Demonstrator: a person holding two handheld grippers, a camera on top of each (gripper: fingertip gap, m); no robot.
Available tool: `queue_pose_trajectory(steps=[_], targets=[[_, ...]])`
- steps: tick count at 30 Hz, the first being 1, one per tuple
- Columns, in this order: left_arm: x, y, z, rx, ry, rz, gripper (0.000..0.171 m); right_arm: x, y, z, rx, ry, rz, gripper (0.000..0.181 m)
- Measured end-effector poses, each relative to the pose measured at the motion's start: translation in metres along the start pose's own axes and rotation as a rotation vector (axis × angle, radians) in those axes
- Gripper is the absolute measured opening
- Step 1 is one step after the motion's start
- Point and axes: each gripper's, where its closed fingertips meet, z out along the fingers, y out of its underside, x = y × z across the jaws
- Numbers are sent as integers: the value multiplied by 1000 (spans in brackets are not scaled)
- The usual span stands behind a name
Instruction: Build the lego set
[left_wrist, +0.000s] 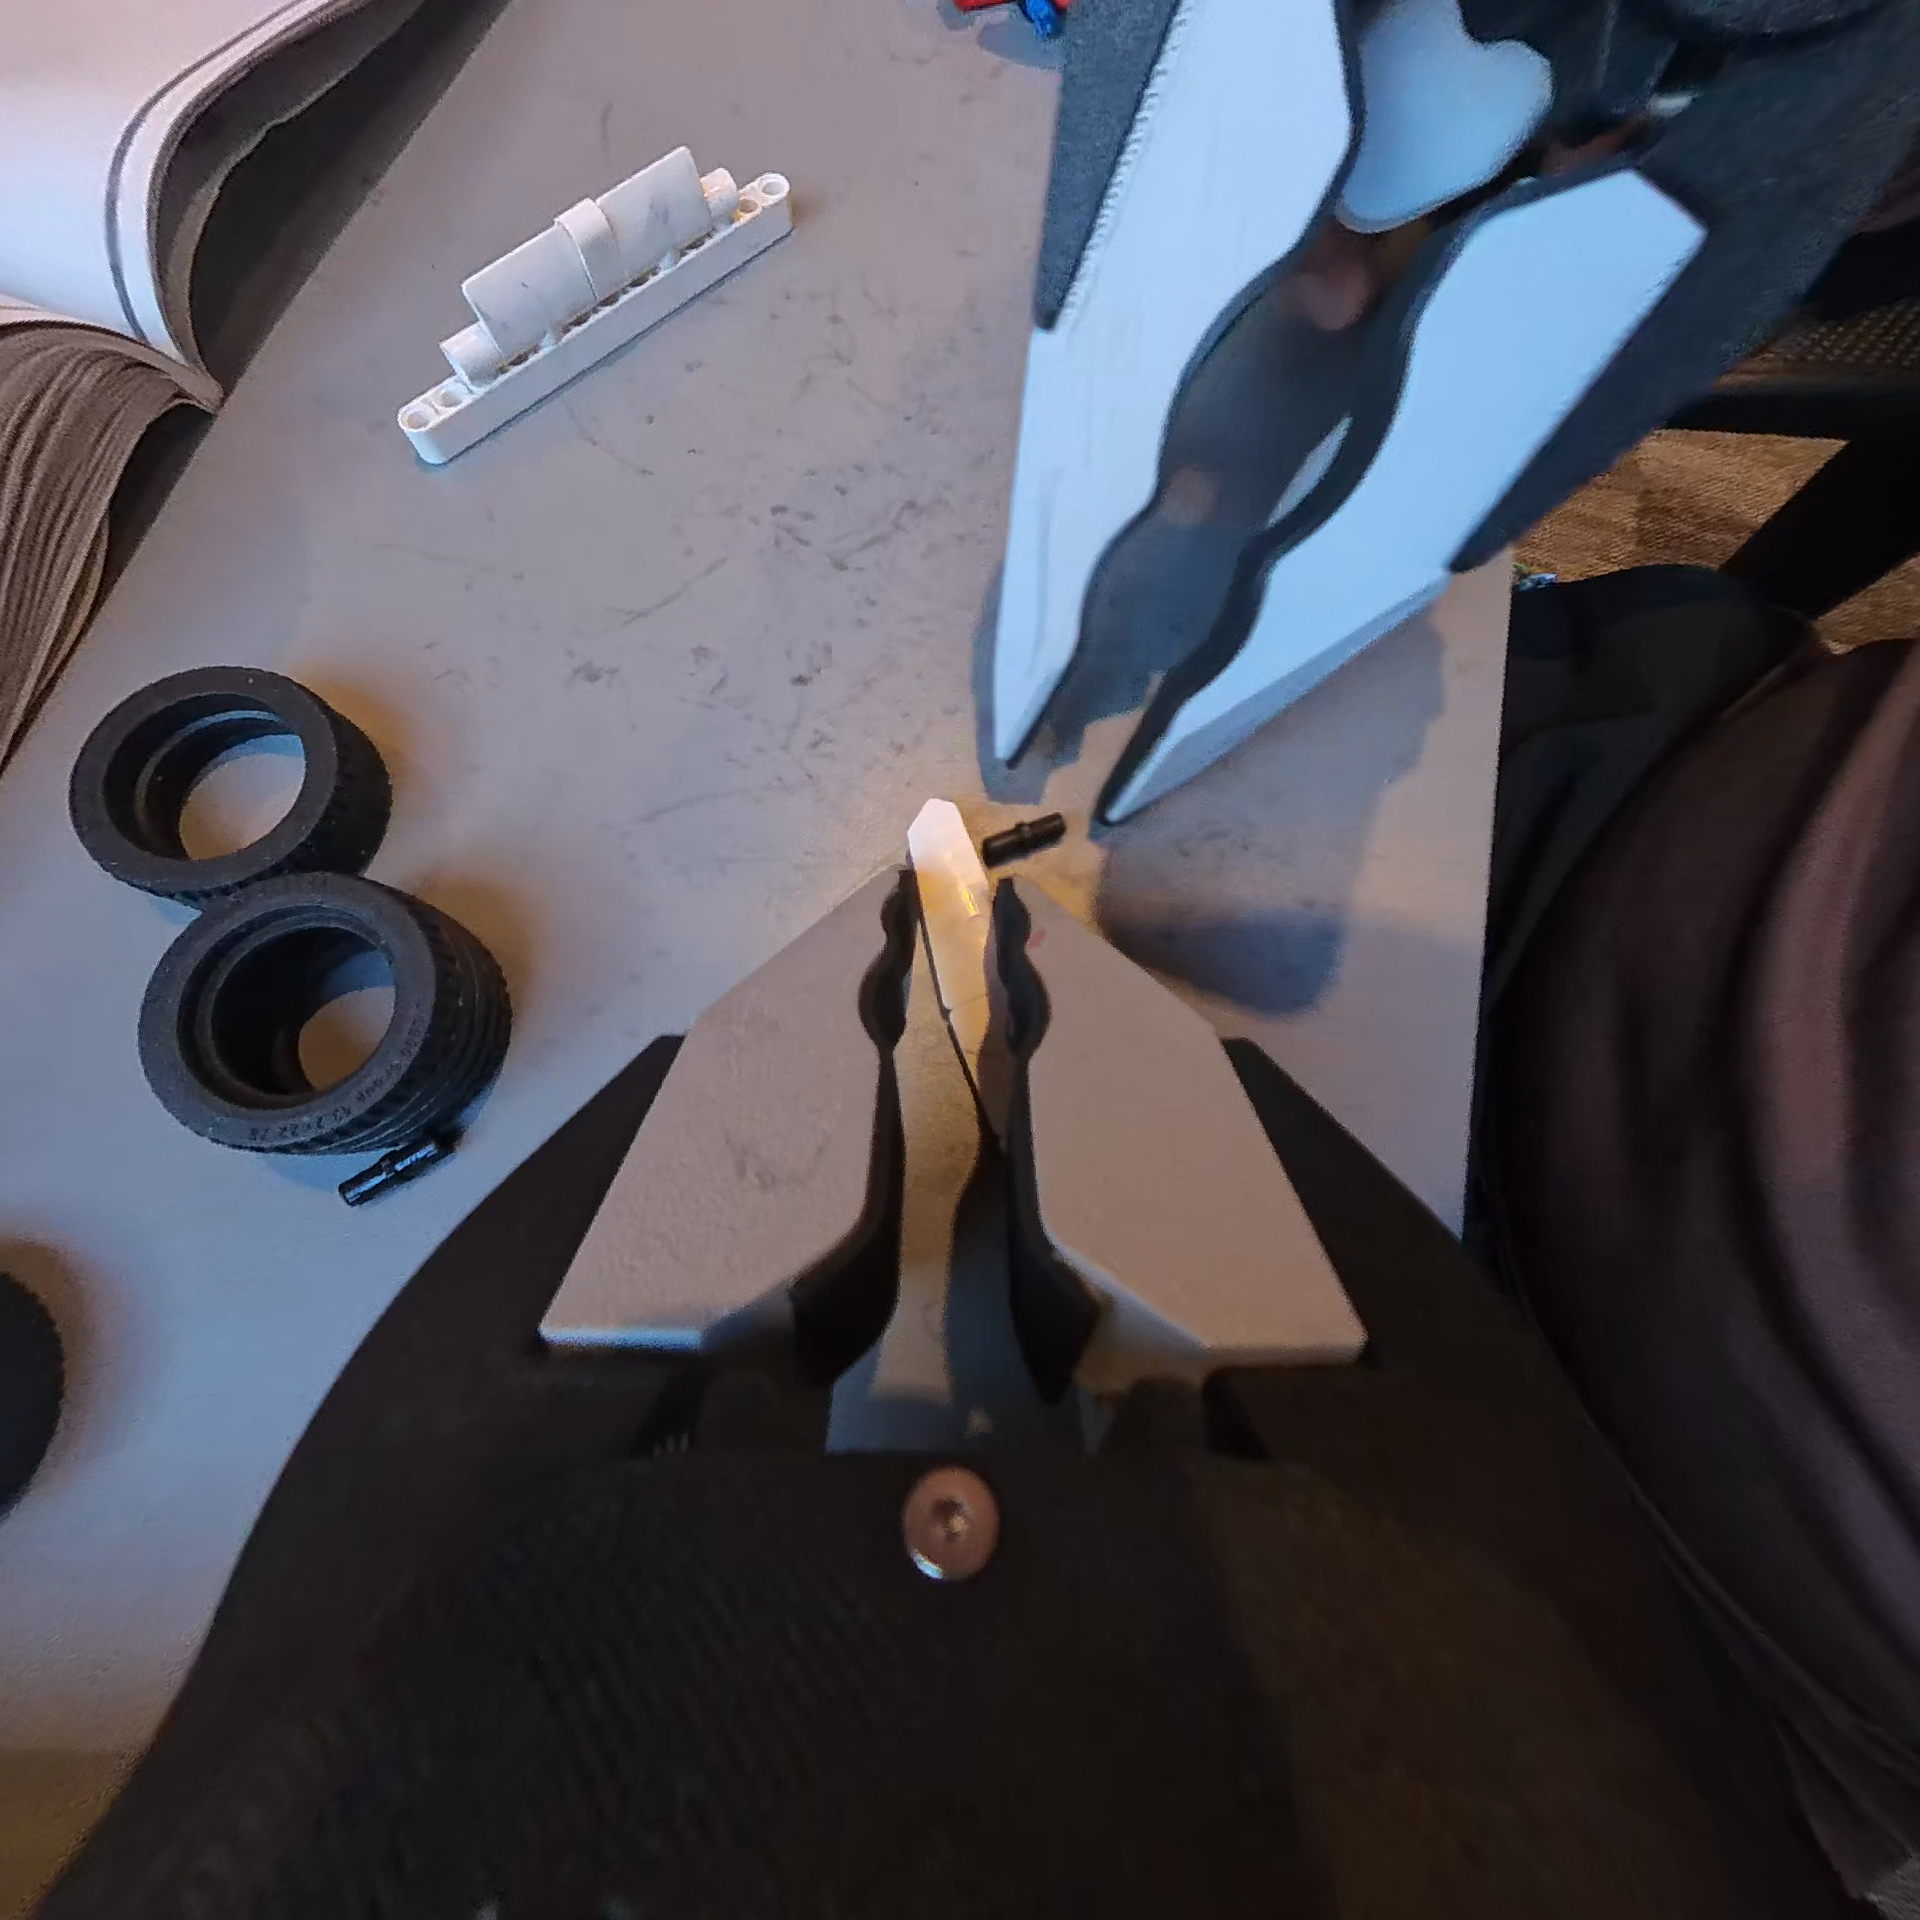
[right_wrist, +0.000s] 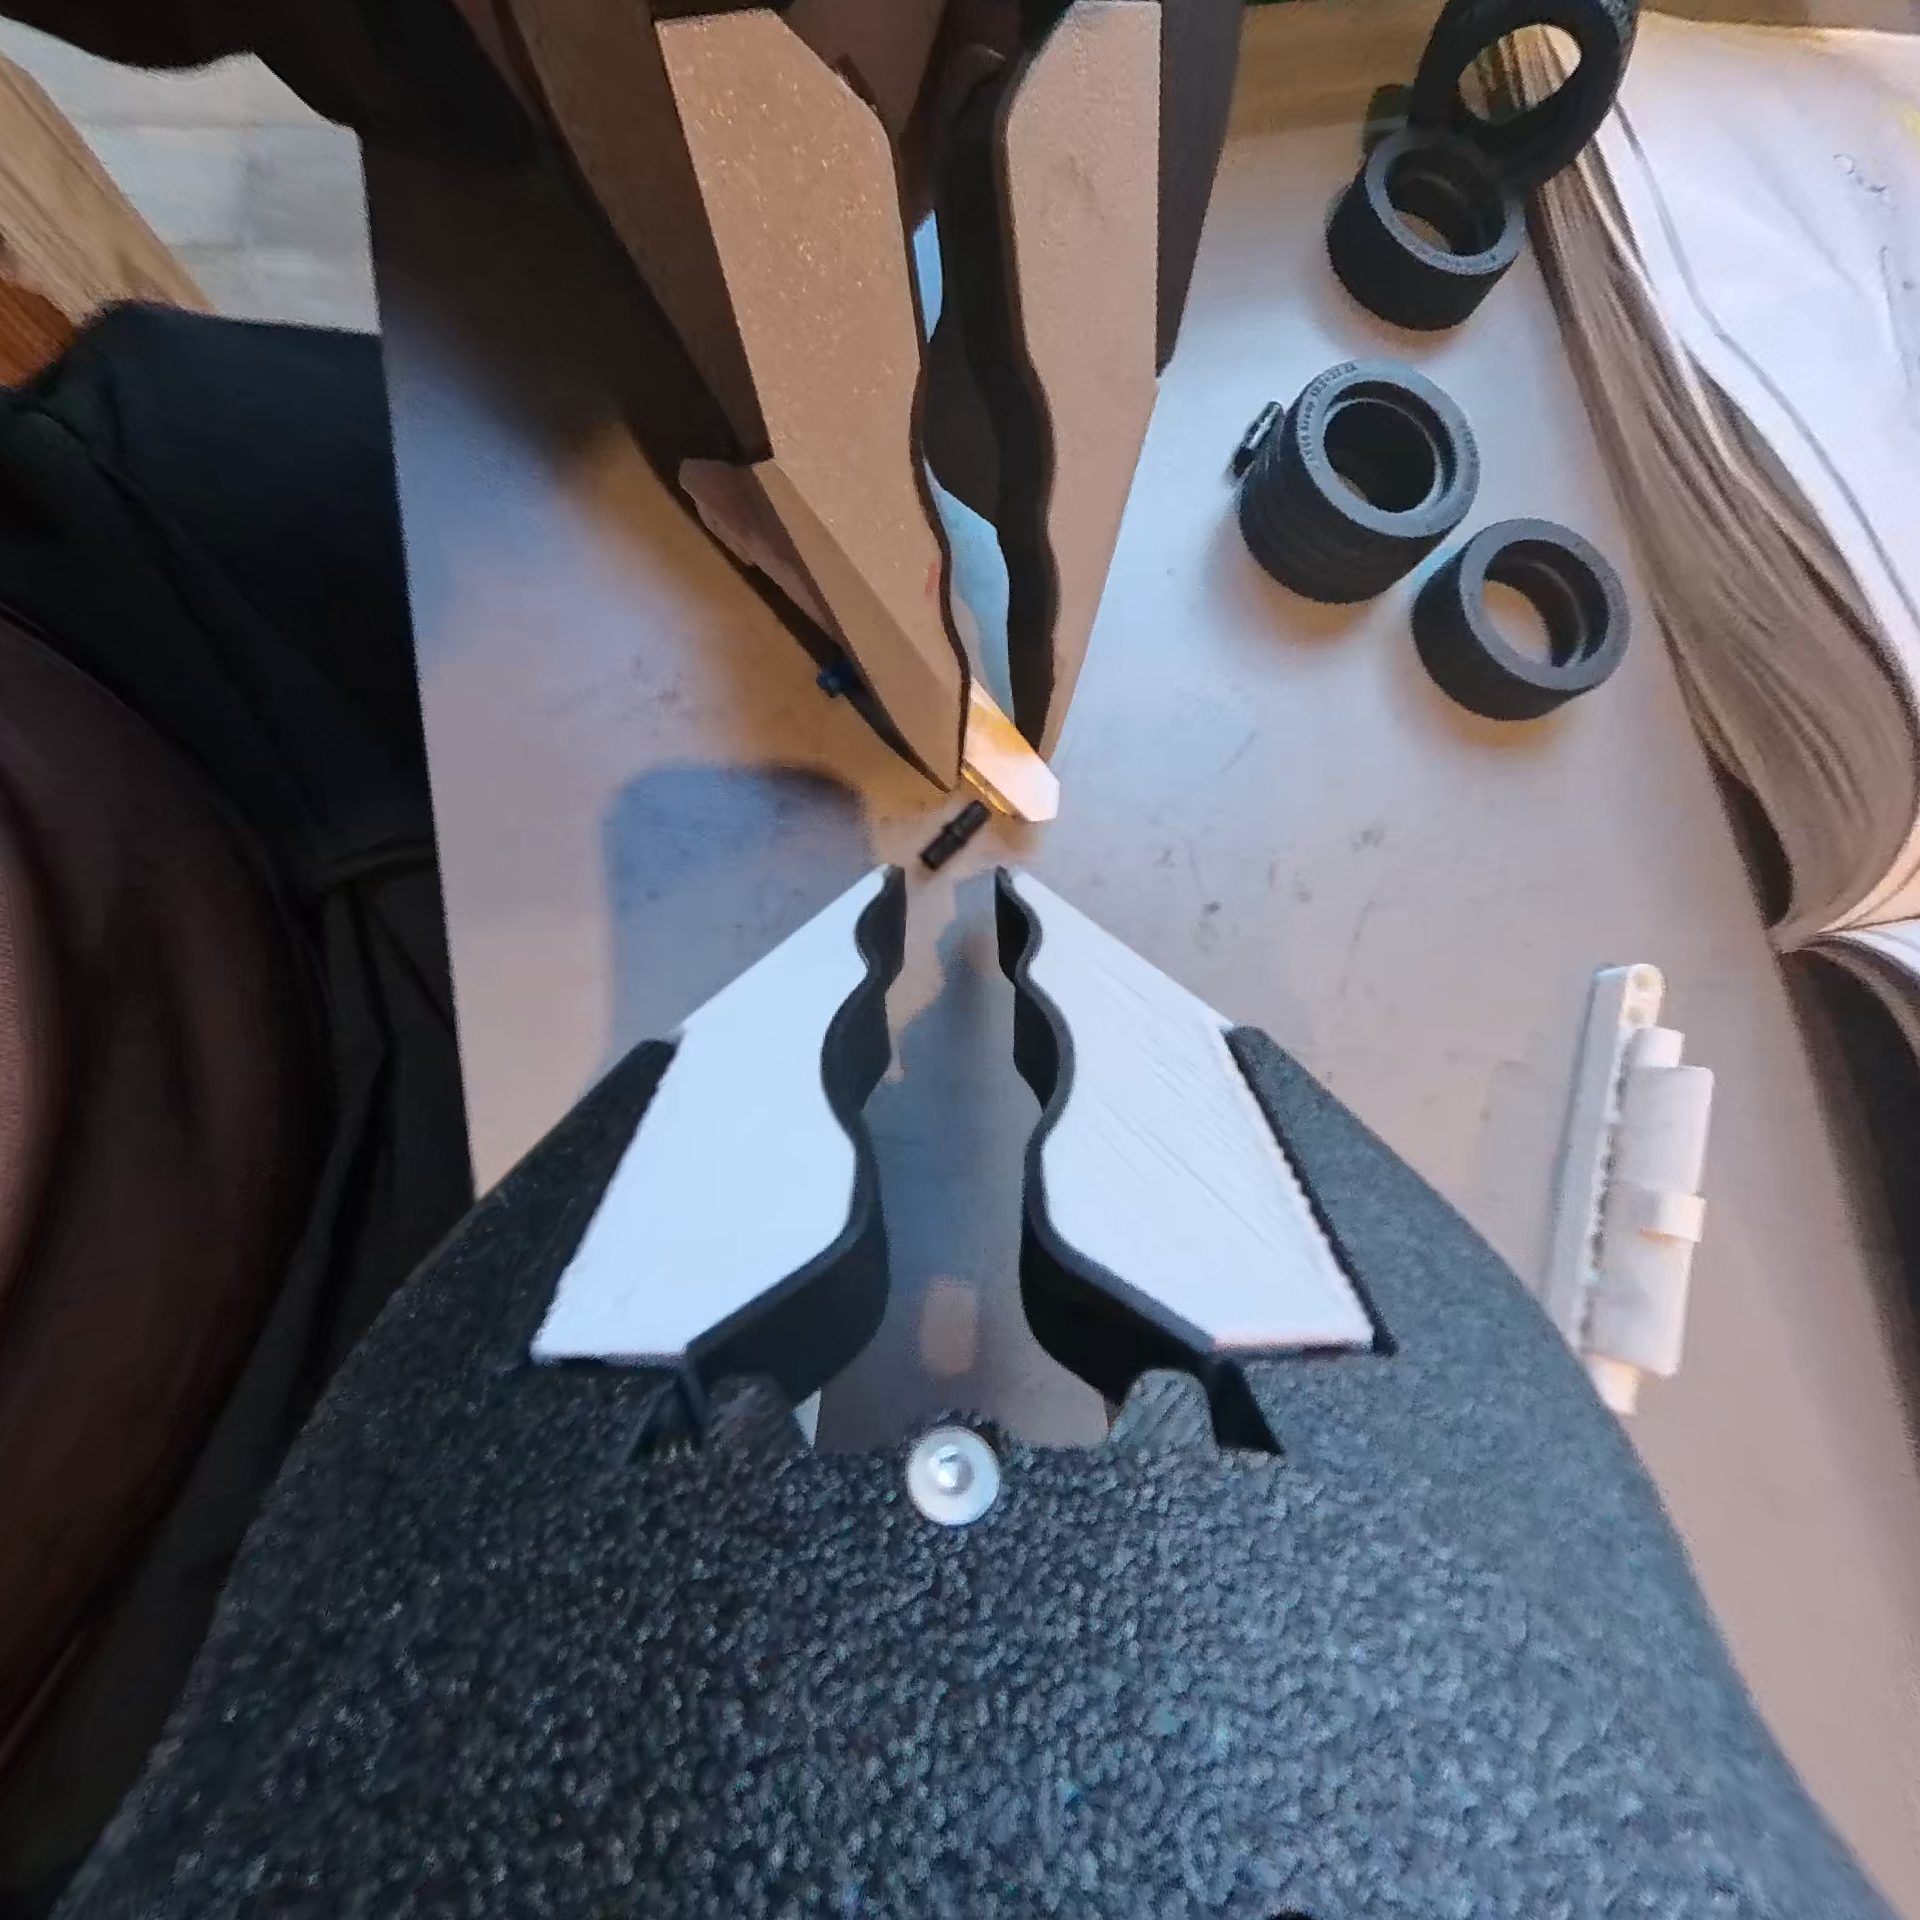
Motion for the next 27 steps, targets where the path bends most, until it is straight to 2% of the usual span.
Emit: queue_pose_trajectory(steps=[1, 5, 10, 15, 20, 24, 27], targets=[[0, 0, 0, 1, -2, -8, 12, -4, -2, 0, 8, -15, 23, 17], [0, 0, 0, 1, -12, -16, 12, 1, 0, 3, -8, 36, 34, 18], [-1, 0, 0, 4, -23, -52, 12, 1, -2, 7, -10, 1, 137, 18], [-2, 0, 0, 9, -36, -102, 11, -5, -2, 8, -27, -17, 182, 6], [-2, 0, 0, 8, -65, -131, 11, -4, -2, 8, -14, -13, 256, 6], [-2, 0, -1, 10, -68, -138, 11, 1, -1, 7, -12, 45, 261, 16], [-2, 0, -1, 15, -67, -151, 11, 0, -2, 9, -8, 34, 283, 13]])
